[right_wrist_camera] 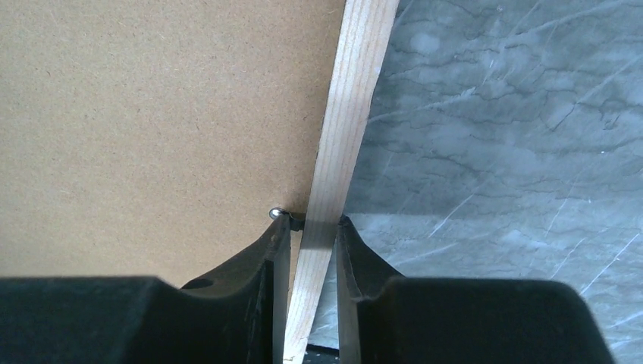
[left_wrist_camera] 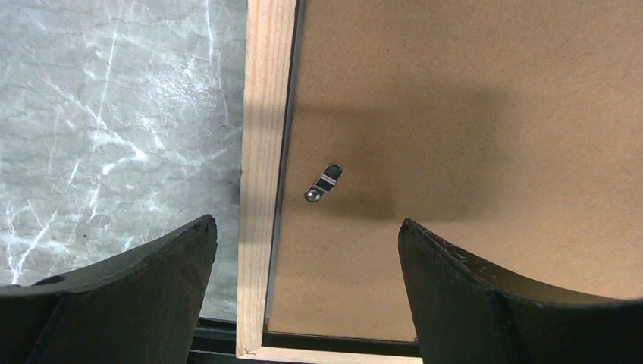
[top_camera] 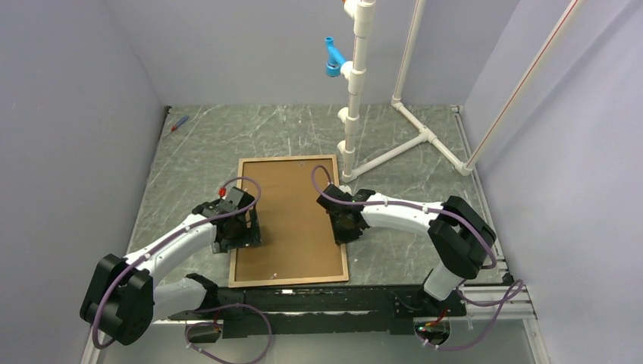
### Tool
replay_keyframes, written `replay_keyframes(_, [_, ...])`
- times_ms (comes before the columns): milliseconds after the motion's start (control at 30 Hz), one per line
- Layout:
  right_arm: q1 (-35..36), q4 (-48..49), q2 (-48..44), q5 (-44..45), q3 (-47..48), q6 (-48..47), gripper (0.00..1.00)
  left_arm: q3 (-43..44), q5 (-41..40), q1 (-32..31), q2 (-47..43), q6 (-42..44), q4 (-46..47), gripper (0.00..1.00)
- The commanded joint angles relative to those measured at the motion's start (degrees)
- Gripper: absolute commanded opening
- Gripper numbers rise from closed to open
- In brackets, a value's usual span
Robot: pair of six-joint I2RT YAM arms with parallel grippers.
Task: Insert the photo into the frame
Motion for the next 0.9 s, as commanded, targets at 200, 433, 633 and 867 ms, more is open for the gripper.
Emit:
replay_keyframes(200, [0.9,-1.9,0.0,5.0,1.7,-1.6,0.08,1.3,1.6,0.0,-1.6,-0.5,2.0,0.95])
replay_keyframes(433, [0.3,2.4,-4.8,0.0,-1.1,-0.9,0.79,1.5,1.8,3.6,-2.1,1.1,3.3,0.97])
replay_keyframes(633, [-2.1,5.7,-7.7,-4.7,-3.9,-0.5,0.88,-0.6,6.5,10.2,-1.9,4.4,7.8,0.93])
replay_keyframes(867, [-4.0,8.2,-8.4,-8.5,-6.2,-0.4,0.88,-0.3,5.3,10.6,1.3,7.1,9.2,0.85])
